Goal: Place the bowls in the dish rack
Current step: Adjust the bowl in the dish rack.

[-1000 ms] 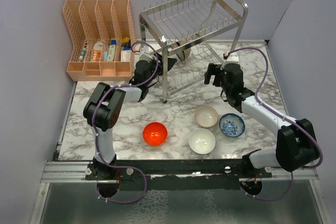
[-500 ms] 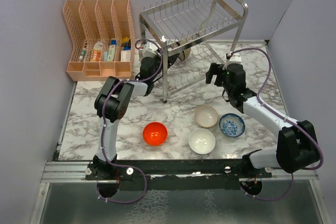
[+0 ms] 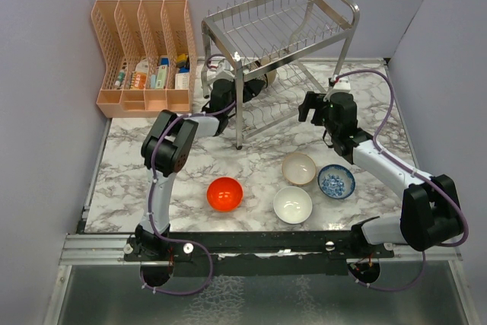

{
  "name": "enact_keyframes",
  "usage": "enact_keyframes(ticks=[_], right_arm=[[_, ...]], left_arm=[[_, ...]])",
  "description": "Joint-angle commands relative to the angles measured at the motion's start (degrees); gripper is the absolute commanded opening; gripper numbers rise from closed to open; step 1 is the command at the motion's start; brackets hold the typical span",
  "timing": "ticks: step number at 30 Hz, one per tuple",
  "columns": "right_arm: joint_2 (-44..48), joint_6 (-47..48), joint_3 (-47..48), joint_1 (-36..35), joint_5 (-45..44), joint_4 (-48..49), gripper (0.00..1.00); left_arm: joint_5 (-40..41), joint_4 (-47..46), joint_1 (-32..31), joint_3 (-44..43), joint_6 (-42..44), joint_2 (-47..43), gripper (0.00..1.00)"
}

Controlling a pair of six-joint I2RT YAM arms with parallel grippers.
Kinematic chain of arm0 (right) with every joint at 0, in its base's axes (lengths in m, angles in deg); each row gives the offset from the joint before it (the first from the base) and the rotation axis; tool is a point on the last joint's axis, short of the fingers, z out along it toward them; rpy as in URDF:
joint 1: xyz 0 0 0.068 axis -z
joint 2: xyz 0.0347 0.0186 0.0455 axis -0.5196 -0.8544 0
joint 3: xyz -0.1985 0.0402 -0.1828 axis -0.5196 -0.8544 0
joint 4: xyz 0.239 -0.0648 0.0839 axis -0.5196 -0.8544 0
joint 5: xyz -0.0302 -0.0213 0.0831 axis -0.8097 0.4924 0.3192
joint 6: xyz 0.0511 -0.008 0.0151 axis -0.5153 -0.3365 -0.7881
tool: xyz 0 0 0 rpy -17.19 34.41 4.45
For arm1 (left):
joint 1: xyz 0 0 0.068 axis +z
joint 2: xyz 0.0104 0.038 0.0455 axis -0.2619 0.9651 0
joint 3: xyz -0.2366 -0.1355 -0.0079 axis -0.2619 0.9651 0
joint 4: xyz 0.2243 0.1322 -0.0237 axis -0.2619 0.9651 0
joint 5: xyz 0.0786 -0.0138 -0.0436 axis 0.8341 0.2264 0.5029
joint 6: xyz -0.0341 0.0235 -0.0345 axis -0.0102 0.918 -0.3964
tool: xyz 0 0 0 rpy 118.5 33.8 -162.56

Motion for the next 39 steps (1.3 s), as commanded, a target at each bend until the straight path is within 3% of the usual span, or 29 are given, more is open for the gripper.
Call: enact_keyframes(ticks=[1,6,9,23,32,35,39], right_arm=[[0.81,-0.49,-0.51,0.28,1.17,1.94,0.88],[0.88,-0.41,-0.39,0.33,1.09,1.81,0.88],[0.71,-0.35,-0.44,0.34,0.93,1.82,0.88],[0.96,-0.17,-0.63,0.46,0.69,1.90,0.88],[0.88,-0.05,-0.85,0.42,0.85,2.09,0.88],[0.81,-0.05,-0.86,0.48,0.82,2.16,0.88],[0.68,-0.08,-0.88,0.44,0.90,2.17,0.88]], left_arm=[[-0.60,1.34,-0.26,-4.43,2.56,2.63,0.50],[0.49,-1.44,-0.23,-5.60,2.11,4.31,0.50],[1.45,-4.17,-0.24,-4.98,1.88,4.75,0.45],[5.20,-11.14,0.10,-4.10,1.46,6.04,0.44],[5.78,-14.37,0.14,-5.13,-0.40,8.43,0.18],[5.67,-15.87,0.23,-4.95,-0.90,8.93,0.02],[5.27,-18.87,0.29,-4.36,-1.41,9.38,0.00]])
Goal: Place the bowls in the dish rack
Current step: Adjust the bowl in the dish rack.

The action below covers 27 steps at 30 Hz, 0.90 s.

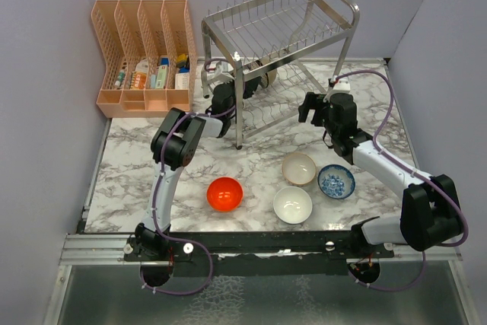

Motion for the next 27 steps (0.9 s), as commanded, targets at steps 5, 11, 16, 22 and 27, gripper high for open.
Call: enact_keyframes(ticks=[5,11,16,22,27], right_arm=[[0.59,-0.07,-0.47,0.40,0.88,2.09,0.88],[0.53,-0.07,-0.59,0.39,0.90,2.20,0.88],[0.36,-0.11,-0.56,0.42,0.98,2.31,0.88],[0.26,-0.06,-0.51,0.39,1.26,2.36,0.88],[0.21,0.02,-0.49,0.39,1.15,2.35,0.88]], left_arm=[[0.50,-9.75,0.48,0.90,-1.23,1.62,0.00],[-0.34,-10.92,0.99,-0.07,-2.56,2.89,0.00],[-0.46,-11.53,1.39,-0.72,-4.11,3.59,0.30],[0.05,-11.18,1.62,-1.86,-5.35,4.07,0.39],[0.81,-9.42,1.63,-4.41,-6.78,5.38,0.38]])
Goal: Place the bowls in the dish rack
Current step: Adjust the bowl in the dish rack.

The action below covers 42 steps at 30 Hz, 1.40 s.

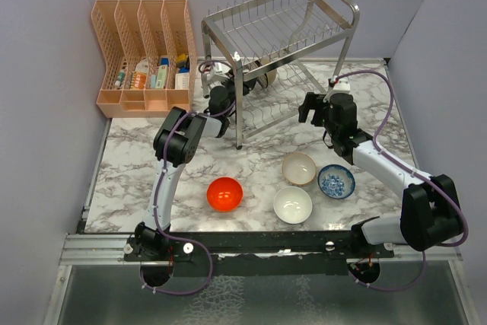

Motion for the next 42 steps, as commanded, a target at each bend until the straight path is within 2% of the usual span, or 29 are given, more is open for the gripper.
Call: enact_keyframes(ticks=[1,5,7,9,13,26,42], right_arm=[[0.18,0.08,-0.41,0.41,1.08,2.27,0.88],[0.16,0.16,-0.38,0.41,1.00,2.32,0.88],[0.17,0.20,-0.39,0.39,0.88,2.28,0.88],[0.09,0.20,-0.41,0.40,0.88,2.36,0.88],[0.08,0.15,-0.49,0.39,0.97,2.42,0.88],[0.48,0.19,-0.58,0.39,0.84,2.37,0.88],[0.62,0.28,-0.75,0.40,0.83,2.46,0.88]], left_arm=[[0.72,-1.04,0.13,-3.65,-2.10,2.28,0.38],[0.44,-0.42,0.13,-5.75,-3.61,3.94,0.35],[0.30,-0.50,0.21,-6.12,-4.00,4.31,0.26],[0.15,-0.83,0.29,-6.09,-4.29,4.50,0.13],[-0.04,-1.57,0.39,-5.74,-4.52,4.61,0.00],[-2.83,-12.46,1.31,-4.77,-5.02,5.14,0.00],[0.42,-22.73,1.84,-6.06,-9.26,8.52,0.00]])
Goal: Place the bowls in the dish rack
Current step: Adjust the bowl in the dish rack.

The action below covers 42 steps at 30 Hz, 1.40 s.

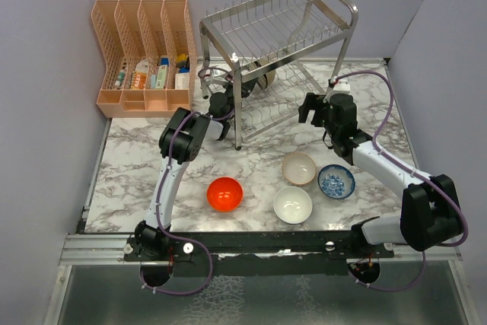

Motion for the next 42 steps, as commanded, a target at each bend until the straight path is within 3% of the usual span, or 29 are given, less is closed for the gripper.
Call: enact_keyframes(ticks=[1,11,26,36,42], right_arm=[[0.61,0.25,-0.39,0.44,0.76,2.09,0.88],[0.23,0.33,-0.40,0.39,0.66,2.40,0.88],[0.35,0.44,-0.12,0.44,1.01,2.23,0.88],[1.00,0.40,-0.13,0.39,1.20,1.96,0.88],[1.23,0.43,-0.20,0.39,1.36,1.88,0.88]], left_arm=[[2.05,-13.98,1.15,-2.81,-1.65,2.22,0.00],[1.07,-16.23,1.41,-6.40,-2.96,2.86,0.00],[-2.29,-17.16,2.87,-3.33,-4.04,-0.52,0.00],[-6.49,0.77,3.70,-1.43,-3.40,-6.86,0.00],[-8.41,0.88,3.89,-0.26,-5.03,-6.79,0.00]])
